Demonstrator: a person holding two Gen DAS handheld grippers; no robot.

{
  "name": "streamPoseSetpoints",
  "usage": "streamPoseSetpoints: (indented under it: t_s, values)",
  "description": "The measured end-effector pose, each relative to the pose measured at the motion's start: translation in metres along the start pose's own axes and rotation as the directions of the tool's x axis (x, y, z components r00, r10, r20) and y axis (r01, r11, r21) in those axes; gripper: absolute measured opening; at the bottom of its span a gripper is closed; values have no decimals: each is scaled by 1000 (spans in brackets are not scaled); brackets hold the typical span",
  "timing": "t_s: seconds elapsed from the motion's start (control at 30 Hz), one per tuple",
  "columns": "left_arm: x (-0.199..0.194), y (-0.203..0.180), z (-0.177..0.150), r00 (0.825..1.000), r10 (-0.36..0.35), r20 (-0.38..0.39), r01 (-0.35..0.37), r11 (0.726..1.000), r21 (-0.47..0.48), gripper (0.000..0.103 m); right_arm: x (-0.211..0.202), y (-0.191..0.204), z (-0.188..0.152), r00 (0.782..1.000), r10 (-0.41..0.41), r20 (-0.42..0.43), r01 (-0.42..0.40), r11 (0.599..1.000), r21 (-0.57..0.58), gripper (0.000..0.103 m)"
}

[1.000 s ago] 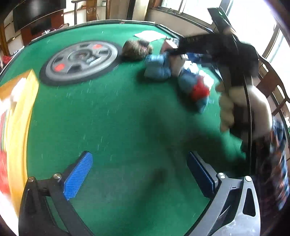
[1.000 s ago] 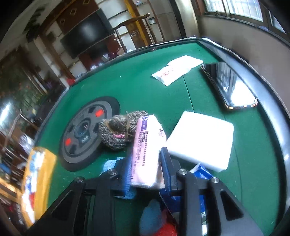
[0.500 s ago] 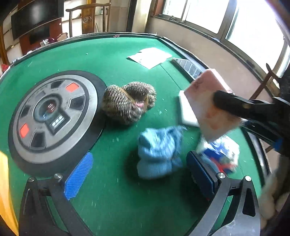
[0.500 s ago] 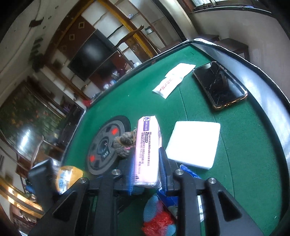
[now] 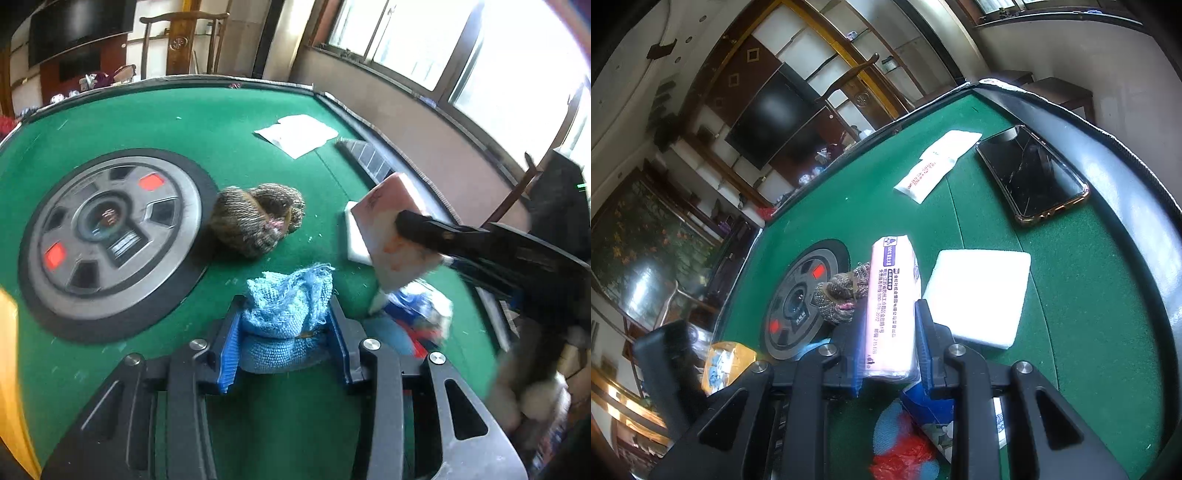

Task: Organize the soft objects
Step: 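Drop the blue knitted cloth in the tray with the left gripper while the right holds the pink pack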

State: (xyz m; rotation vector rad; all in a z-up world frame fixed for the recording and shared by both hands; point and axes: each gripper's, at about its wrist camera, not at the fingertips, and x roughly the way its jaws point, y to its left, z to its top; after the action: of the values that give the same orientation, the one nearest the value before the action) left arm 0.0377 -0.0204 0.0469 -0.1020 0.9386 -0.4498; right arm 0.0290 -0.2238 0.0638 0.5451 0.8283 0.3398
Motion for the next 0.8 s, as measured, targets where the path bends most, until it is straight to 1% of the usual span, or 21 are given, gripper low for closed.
streamPoseSetpoints:
  t_s: [0.1,0.2,0.27,0.33,0.37,0.4,0.43,0.47,0.5,0.57,0.63,0.7,0.77,0.8]
  values:
    - [-42,16,-12,999,-35,37,36,999,-35,39,4,0,0,1000,27,-12,-27,1000,5,22]
    - [-96,43,-30,995,-43,89,50,996,-74,39,5,0,-2,999,39,-19,-39,999,-1,22]
    - [-127,64,-44,992,-15,126,28,994,-103,39,6,3,-3,999,45,-20,-45,999,-3,22]
    - [-153,87,-60,989,33,146,-12,990,-140,39,8,3,-5,998,53,-24,-53,999,-2,22]
    - [-167,101,-72,986,70,154,-43,984,-171,39,9,4,-6,998,55,-27,-55,998,1,22]
    - [-175,111,-79,983,91,159,-60,980,-192,39,11,4,-7,998,55,-30,-55,998,2,22]
    - [-189,129,-94,978,127,163,-86,969,-233,39,12,5,-8,998,54,-33,-54,999,-1,22]
    - [-196,138,-105,976,146,162,-101,961,-258,39,13,6,-9,998,53,-35,-53,999,-4,22]
    - [-208,156,-120,970,183,160,-127,943,-307,39,13,7,-10,998,52,-35,-52,999,-8,22]
    - [-223,181,-142,962,225,157,-152,913,-378,39,15,12,-13,998,47,-40,-49,998,-28,22]
    - [-230,201,-161,959,242,146,-156,884,-440,39,17,23,-17,999,28,-35,-30,998,-63,22]
    - [-234,215,-176,961,244,133,-155,868,-473,39,20,32,-22,999,4,-36,-7,997,-83,22]
    - [-231,219,-182,960,256,111,-175,861,-478,39,20,48,-28,999,-25,-35,21,992,-128,21]
    - [-227,220,-185,959,267,93,-194,860,-471,39,16,60,-33,999,-26,-33,21,987,-156,22]
